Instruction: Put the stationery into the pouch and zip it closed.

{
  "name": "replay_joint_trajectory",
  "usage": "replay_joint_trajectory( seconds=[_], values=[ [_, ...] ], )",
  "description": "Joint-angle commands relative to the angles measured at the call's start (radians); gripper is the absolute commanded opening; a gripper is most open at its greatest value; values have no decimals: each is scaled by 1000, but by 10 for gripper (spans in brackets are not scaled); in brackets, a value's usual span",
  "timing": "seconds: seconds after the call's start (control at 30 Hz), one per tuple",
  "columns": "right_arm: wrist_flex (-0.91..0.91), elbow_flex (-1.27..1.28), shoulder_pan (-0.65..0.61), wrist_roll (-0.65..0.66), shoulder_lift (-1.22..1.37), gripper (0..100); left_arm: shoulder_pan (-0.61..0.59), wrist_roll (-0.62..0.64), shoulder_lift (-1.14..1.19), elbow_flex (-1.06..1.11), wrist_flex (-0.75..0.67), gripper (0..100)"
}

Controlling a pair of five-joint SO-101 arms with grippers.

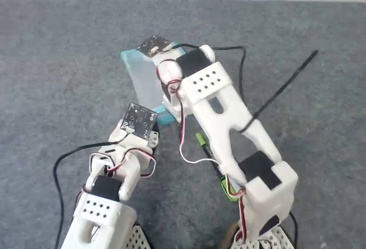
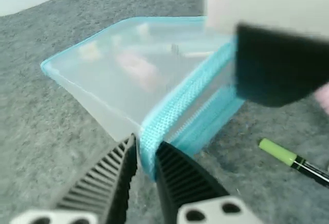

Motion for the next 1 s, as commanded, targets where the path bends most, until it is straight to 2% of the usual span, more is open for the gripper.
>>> replay_joint_trajectory(
  seconds=[0.0, 0.1, 0.2, 0.43, 0.57, 0.63, 0.8, 0.97],
  values=[
    [48, -66, 13, 20, -193, 275, -25, 14, -18, -22, -21, 12],
    [61, -12, 13, 57, -303, 274, -48, 55, -18, -33, -23, 12],
    [33, 157, 15, 64, -398, 274, -89, 97, -18, -44, -23, 12],
    [-297, 767, 93, 109, -654, 274, -199, 157, -18, -64, -23, 12],
    [-414, 1046, 122, 141, -751, 274, -235, 167, -18, -76, -23, 12],
    [-438, 1128, 122, 161, -774, 274, -242, 167, -18, -84, -26, 12],
    [-441, 1234, 124, 172, -779, 274, -359, 206, -15, -116, -29, 12],
    [-441, 1301, 122, 173, -788, 273, -348, 204, -17, -116, -28, 12]
  ],
)
